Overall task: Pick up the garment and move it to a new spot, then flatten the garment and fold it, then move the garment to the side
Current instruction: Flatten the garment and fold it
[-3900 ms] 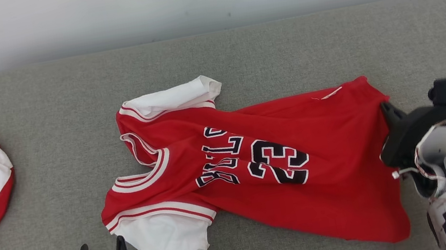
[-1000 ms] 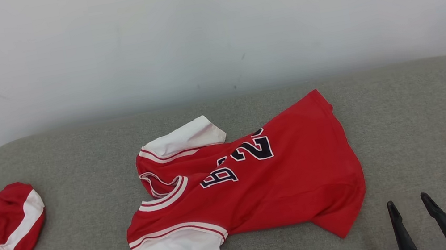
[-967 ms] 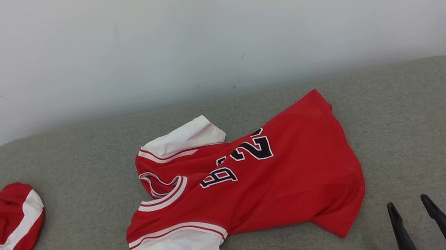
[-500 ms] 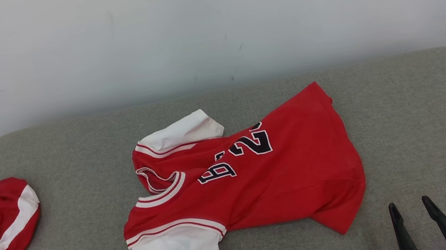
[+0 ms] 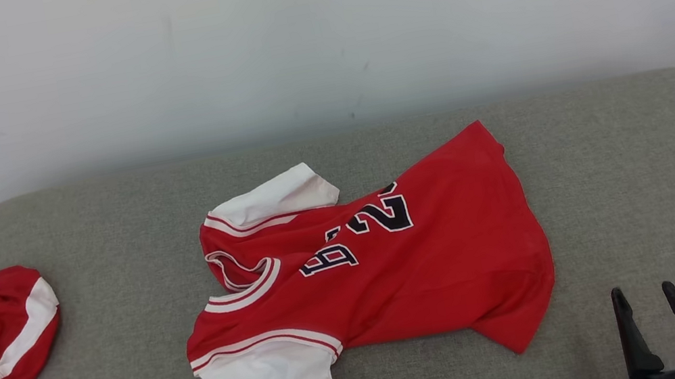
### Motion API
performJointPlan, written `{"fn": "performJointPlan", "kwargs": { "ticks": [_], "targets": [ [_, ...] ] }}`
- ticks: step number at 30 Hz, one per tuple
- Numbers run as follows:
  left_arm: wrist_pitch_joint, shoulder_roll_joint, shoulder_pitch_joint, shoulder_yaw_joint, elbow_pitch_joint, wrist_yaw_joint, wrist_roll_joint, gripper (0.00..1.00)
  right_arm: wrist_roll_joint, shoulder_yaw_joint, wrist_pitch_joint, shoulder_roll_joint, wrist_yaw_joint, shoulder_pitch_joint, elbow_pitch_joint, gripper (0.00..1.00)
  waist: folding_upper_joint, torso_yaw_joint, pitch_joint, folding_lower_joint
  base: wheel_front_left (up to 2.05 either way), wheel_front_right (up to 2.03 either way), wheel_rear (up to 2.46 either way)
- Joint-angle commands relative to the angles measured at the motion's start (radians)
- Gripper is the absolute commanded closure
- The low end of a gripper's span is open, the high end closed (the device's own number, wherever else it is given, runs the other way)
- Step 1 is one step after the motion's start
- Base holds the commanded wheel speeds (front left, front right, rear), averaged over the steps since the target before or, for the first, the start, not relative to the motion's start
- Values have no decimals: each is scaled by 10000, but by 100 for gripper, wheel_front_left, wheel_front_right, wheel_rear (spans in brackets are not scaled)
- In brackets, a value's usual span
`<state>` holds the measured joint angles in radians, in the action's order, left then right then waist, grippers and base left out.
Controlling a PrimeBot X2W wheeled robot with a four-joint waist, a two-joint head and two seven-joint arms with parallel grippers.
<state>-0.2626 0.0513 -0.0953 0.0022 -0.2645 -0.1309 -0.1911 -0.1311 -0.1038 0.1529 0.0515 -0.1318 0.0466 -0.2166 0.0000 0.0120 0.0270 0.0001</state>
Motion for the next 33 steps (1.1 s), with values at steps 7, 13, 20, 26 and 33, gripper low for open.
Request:
{"fn": "performJointPlan", "kwargs": {
  "ticks": [7, 13, 20, 26, 33],
  "targets": [
    [81, 2, 978, -721, -1447, 36, -394, 0, 509, -422, -2179, -5, 23, -1251, -332, 0, 0, -120, -331, -1, 0, 0, 0],
    [592, -7, 1832, -1230, -2539, 433, -863, 0, 613, -641, -3445, -5, 23, -2568, -1186, 0, 0, -191, -891, -1, 0, 0, 0],
    [658, -3, 2305, -1921, -3379, 1098, -1491, 0, 630, -410, -3511, -9, 23, -3618, -2445, 0, 0, -93, -1376, -1, 0, 0, 0],
    [592, -13, 2400, -2553, -3706, 1166, -2034, 0, 424, -364, -3623, -11, 23, -4181, -3652, 0, 0, 2, -1519, -1, 0, 0, 0],
    [628, -58, 2442, -3222, -3836, 1226, -2340, 0, 581, -458, -3560, -10, 23, -4765, -4560, 0, 0, 80, -1591, -1, 0, 0, 0]
  ]
}}
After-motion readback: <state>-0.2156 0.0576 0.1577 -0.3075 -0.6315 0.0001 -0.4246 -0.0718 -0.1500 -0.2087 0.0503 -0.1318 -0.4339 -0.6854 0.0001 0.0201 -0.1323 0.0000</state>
